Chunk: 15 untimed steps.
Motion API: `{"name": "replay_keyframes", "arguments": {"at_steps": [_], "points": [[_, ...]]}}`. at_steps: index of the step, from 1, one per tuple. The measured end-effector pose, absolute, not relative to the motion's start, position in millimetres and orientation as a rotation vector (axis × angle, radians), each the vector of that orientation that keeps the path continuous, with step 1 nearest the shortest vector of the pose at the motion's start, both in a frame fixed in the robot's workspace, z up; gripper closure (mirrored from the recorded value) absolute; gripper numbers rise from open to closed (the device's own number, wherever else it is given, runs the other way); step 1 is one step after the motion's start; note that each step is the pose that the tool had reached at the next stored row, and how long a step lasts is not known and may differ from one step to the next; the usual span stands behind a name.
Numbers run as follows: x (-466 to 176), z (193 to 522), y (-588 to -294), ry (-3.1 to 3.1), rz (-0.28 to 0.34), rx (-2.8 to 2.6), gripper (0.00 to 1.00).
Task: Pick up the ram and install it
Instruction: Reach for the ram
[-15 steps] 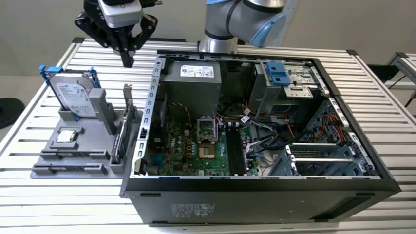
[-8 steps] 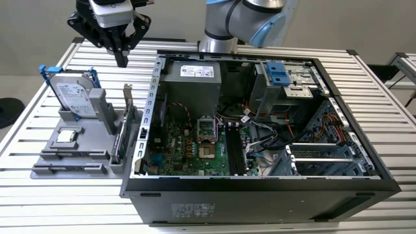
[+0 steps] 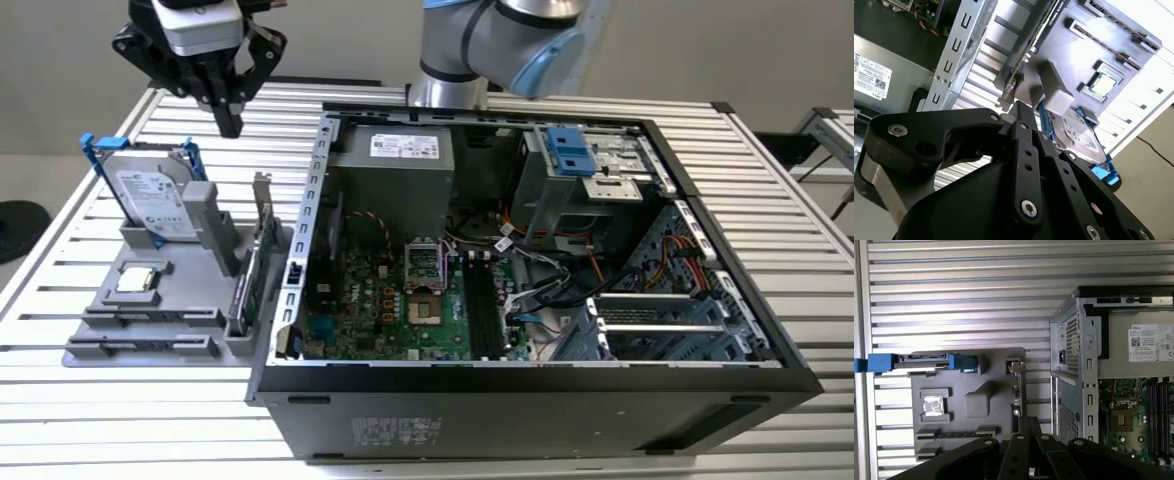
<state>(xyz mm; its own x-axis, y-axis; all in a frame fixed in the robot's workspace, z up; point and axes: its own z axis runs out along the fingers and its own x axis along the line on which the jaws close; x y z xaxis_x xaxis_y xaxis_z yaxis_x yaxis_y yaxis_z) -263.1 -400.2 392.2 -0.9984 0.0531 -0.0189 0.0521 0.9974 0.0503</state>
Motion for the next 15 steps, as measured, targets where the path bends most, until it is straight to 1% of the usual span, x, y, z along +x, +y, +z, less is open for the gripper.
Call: {"name": "replay_keyframes", "arguments": {"at_steps": [15], "points": [[-297,392,-400,3.12,0.078,0.051,1.0]]}}
